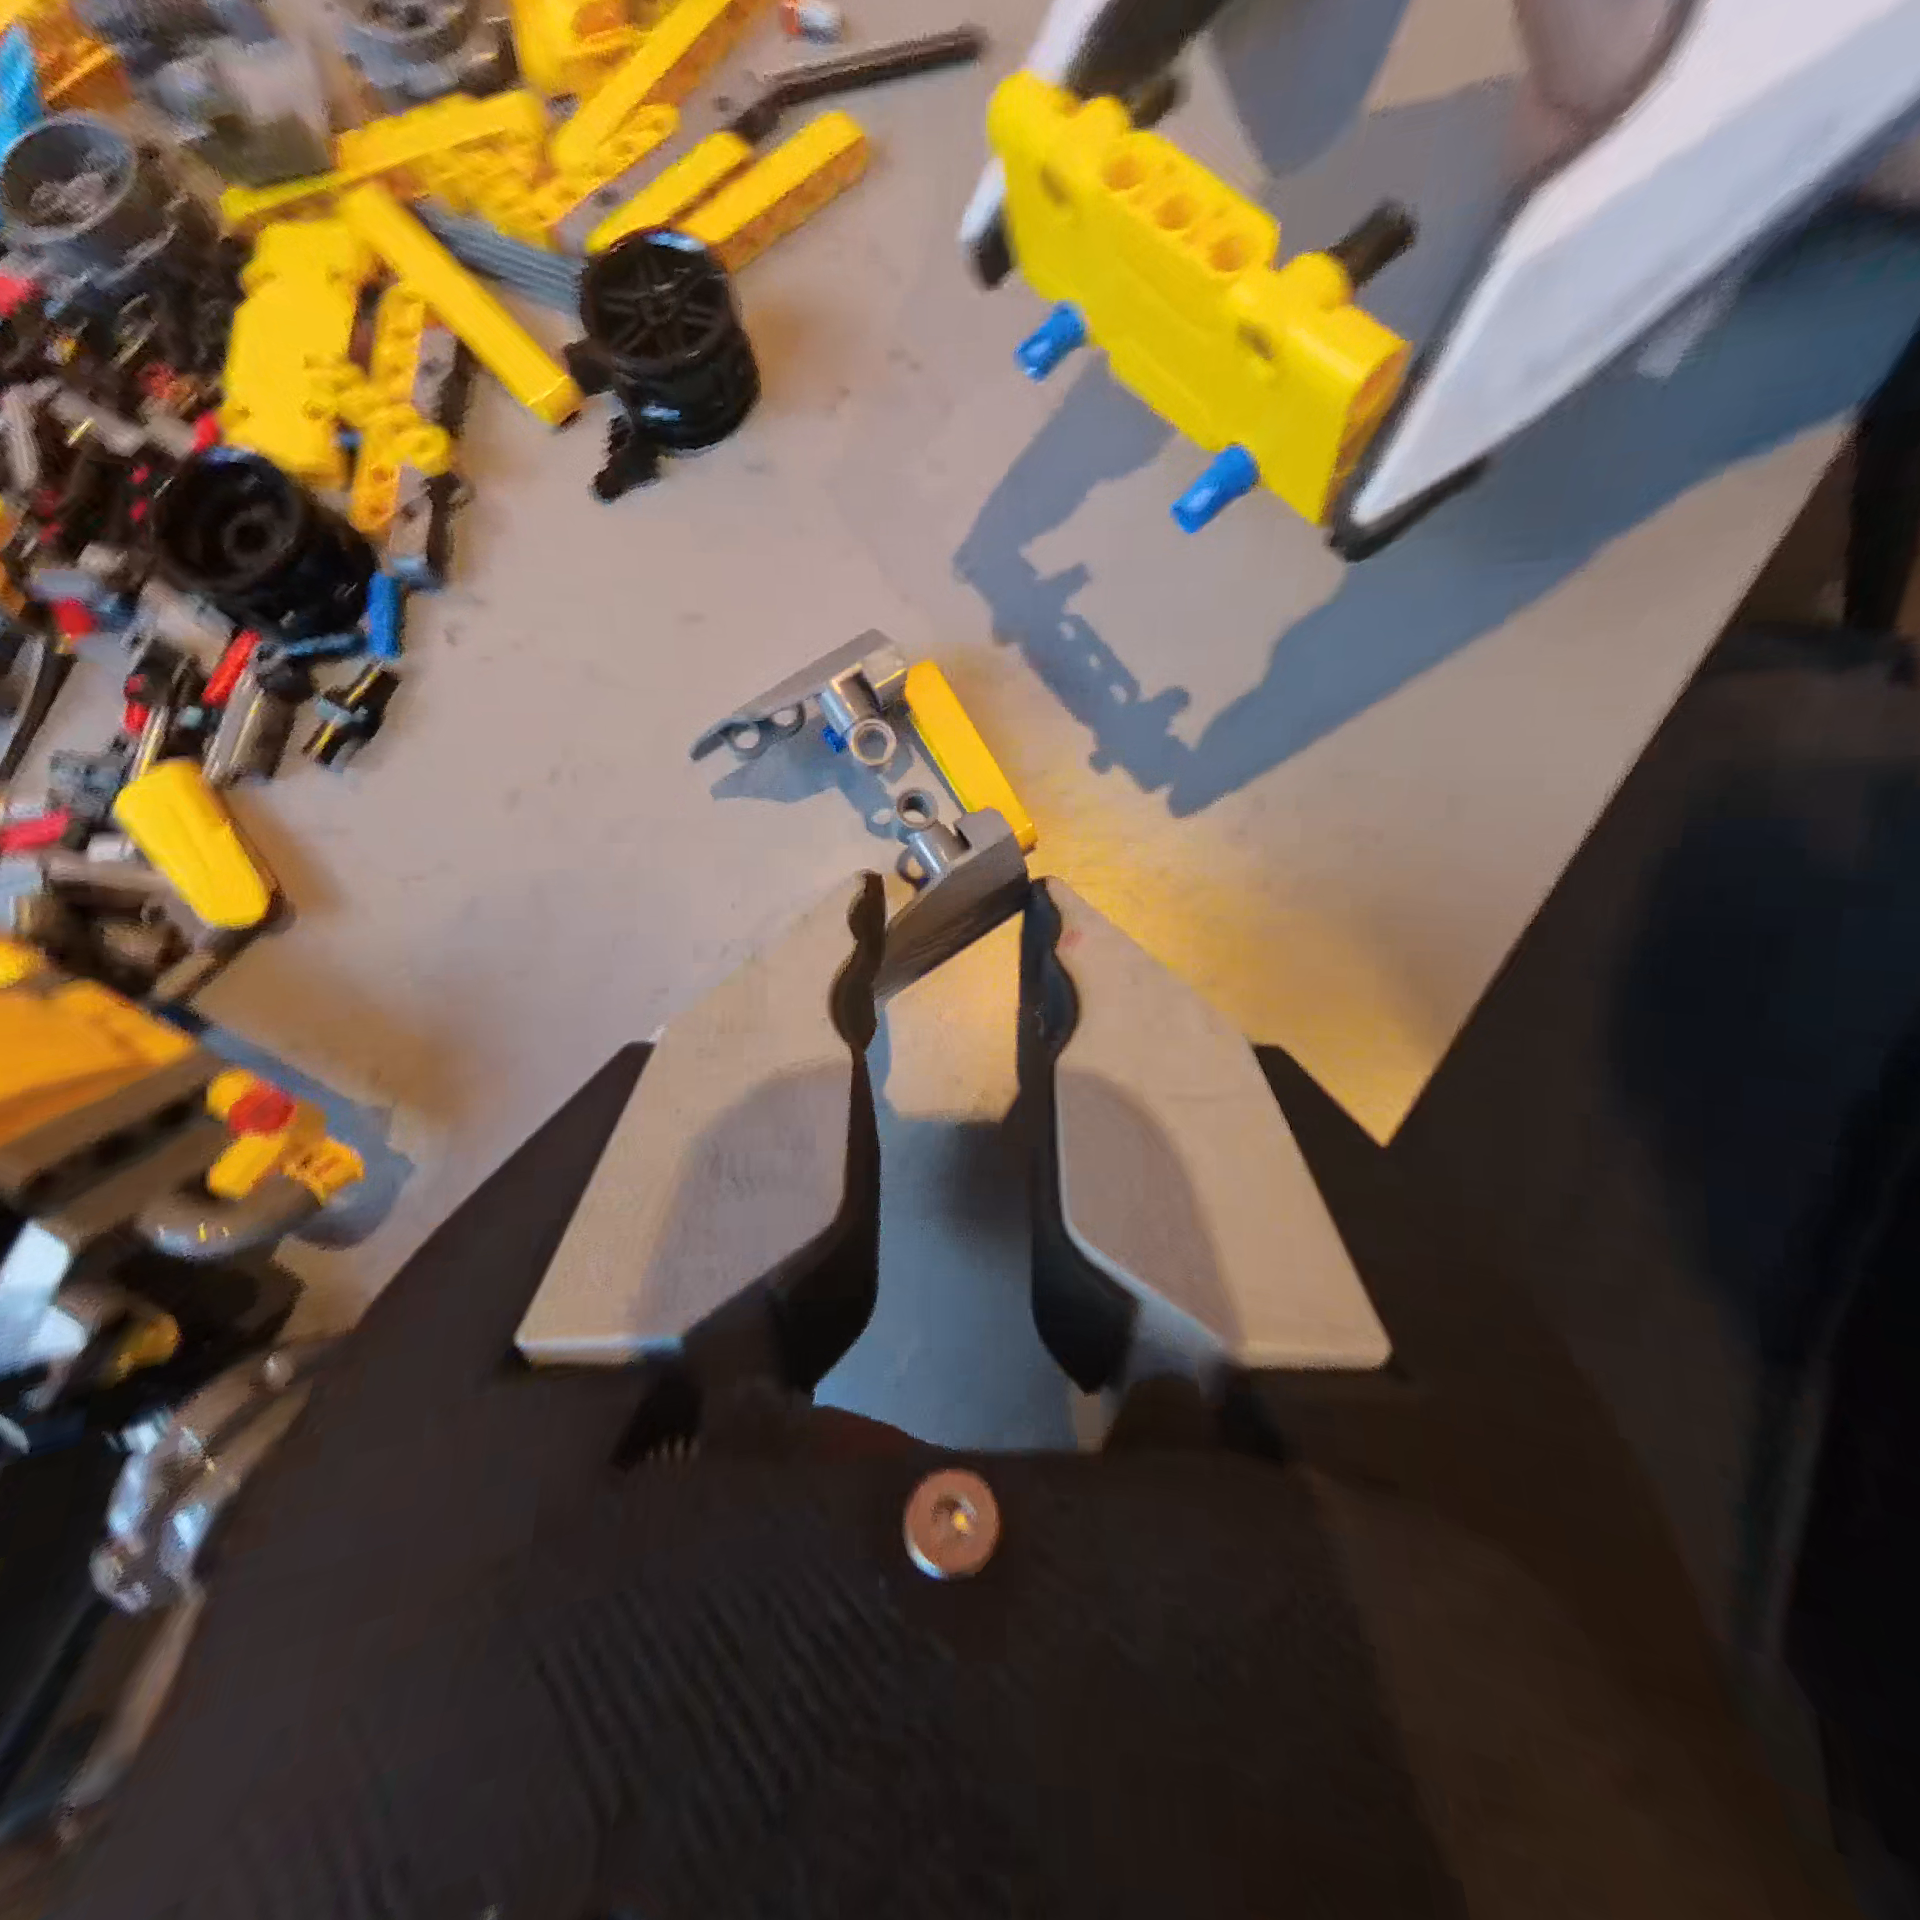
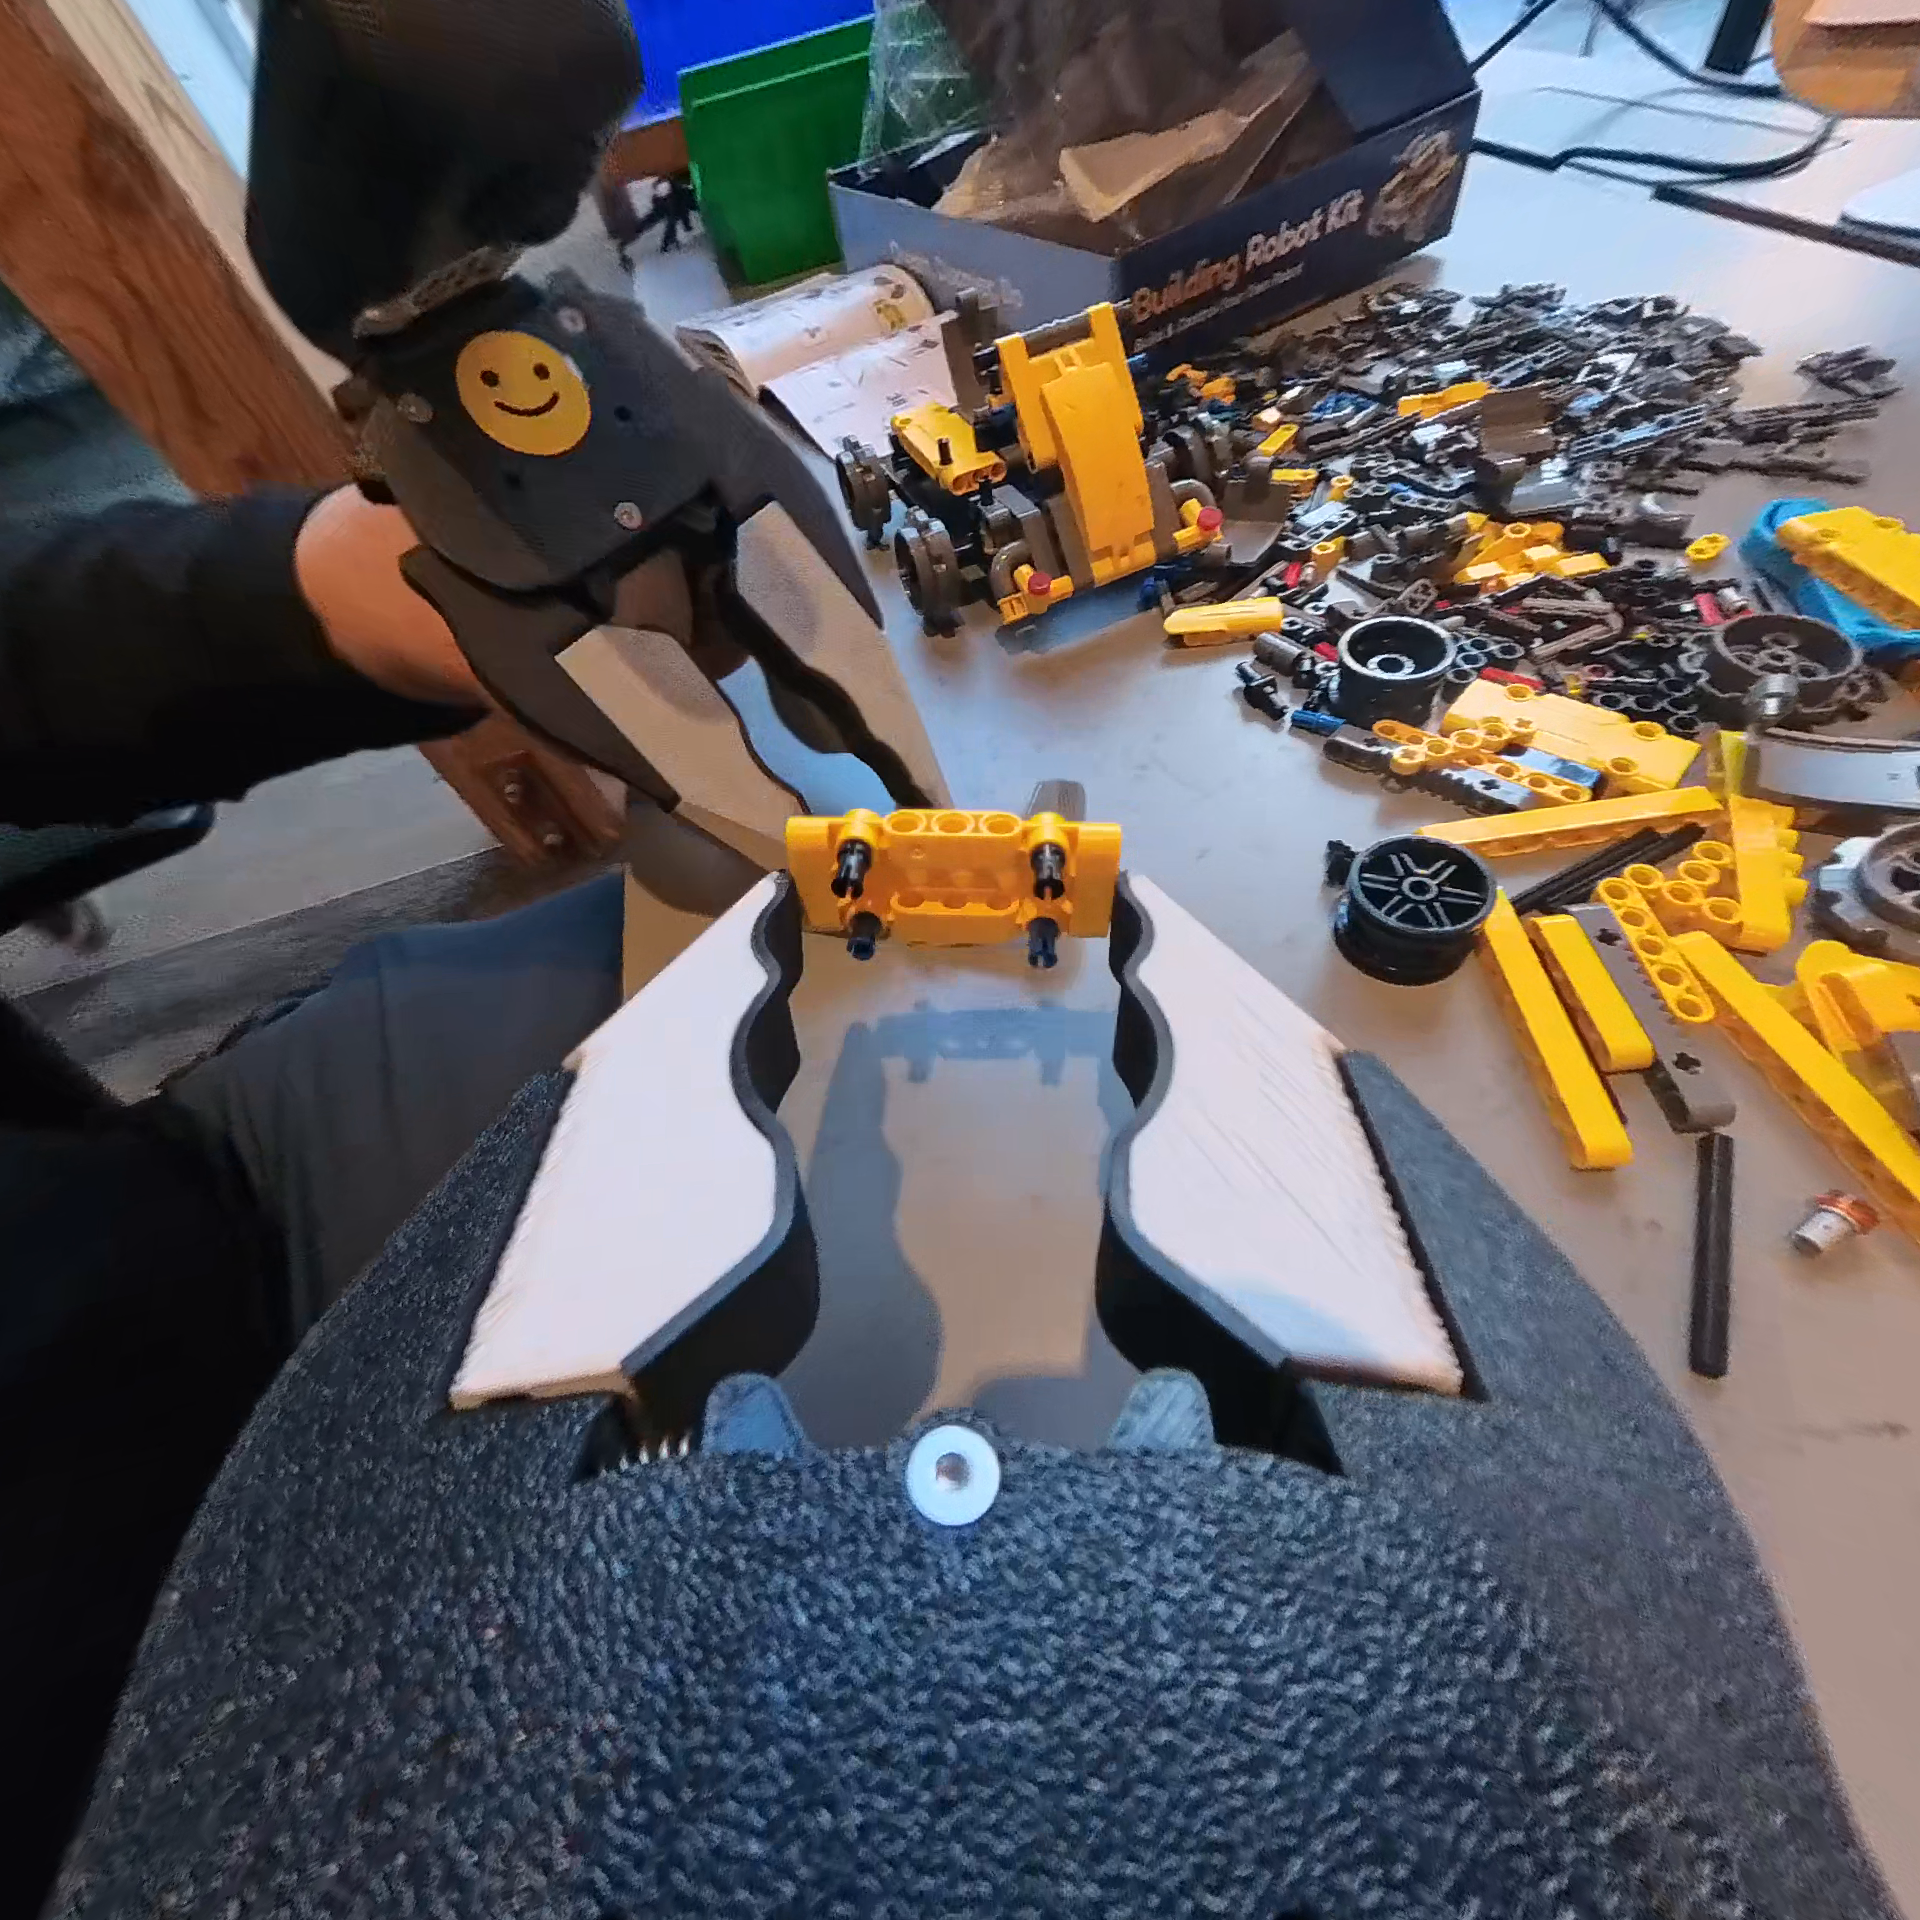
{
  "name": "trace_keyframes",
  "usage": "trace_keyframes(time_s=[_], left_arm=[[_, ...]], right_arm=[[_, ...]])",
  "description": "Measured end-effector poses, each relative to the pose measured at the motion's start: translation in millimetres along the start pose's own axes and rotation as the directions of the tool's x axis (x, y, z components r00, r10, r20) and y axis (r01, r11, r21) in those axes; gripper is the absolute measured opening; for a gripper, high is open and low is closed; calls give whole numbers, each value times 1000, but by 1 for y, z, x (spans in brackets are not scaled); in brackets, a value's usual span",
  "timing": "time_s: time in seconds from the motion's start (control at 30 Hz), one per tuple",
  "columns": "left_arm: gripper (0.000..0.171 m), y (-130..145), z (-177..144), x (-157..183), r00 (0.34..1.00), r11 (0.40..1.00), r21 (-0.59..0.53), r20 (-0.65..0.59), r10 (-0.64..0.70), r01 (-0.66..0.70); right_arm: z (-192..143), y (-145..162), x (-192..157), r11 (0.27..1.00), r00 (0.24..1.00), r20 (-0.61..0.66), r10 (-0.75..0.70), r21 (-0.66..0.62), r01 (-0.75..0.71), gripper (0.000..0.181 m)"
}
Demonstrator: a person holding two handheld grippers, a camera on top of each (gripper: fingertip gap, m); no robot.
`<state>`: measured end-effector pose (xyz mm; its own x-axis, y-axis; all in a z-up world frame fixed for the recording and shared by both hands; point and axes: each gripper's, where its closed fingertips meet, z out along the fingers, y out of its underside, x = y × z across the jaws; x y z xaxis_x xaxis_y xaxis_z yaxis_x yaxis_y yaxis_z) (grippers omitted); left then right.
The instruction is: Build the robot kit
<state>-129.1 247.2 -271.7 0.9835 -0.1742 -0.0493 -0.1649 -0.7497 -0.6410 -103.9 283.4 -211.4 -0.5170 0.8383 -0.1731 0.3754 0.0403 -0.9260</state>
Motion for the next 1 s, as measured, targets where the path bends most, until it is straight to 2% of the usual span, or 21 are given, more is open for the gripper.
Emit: trace_keyframes(time_s=[0.13,0.2,0.27,0.33,0.4,0.47,0.57,0.67,0.73,0.87,1.0], left_arm=[[26,-1,0,16,952,966,-3,-169,253,-258],[28,1,-1,11,943,965,-11,-220,252,-260],[43,2,-3,1,958,976,-34,-206,202,-213],[45,-1,-9,-4,972,983,-1,-152,179,-182],[45,-5,-19,-10,986,986,35,-41,164,-163],[43,-16,-32,-4,987,981,116,55,150,-155],[28,-40,-42,25,975,942,263,130,177,-207],[22,-60,-50,29,908,887,307,347,233,-345],[23,-70,-55,33,870,849,334,423,253,-409],[26,-79,-59,44,857,811,375,438,273,-450],[17,-78,-60,40,811,797,331,498,307,-505]], right_arm=[[2,2,-3,1000,1000,29,3,-18,-2,59],[1,2,-11,1000,997,78,-9,-12,10,59],[-5,-4,-22,999,986,166,3,32,-9,59],[-15,-14,-27,991,970,238,49,113,-78,59],[-28,-28,-31,959,937,336,100,217,-180,59],[-38,-37,-26,924,921,365,138,286,-252,59],[-37,-40,-20,913,935,320,151,317,-256,59],[-26,-41,-29,906,927,324,187,308,-290,59],[-17,-39,-30,915,944,264,199,295,-276,59],[-9,-35,-31,945,977,128,171,258,-200,59],[0,-32,-41,958,983,92,162,224,-179,60]])
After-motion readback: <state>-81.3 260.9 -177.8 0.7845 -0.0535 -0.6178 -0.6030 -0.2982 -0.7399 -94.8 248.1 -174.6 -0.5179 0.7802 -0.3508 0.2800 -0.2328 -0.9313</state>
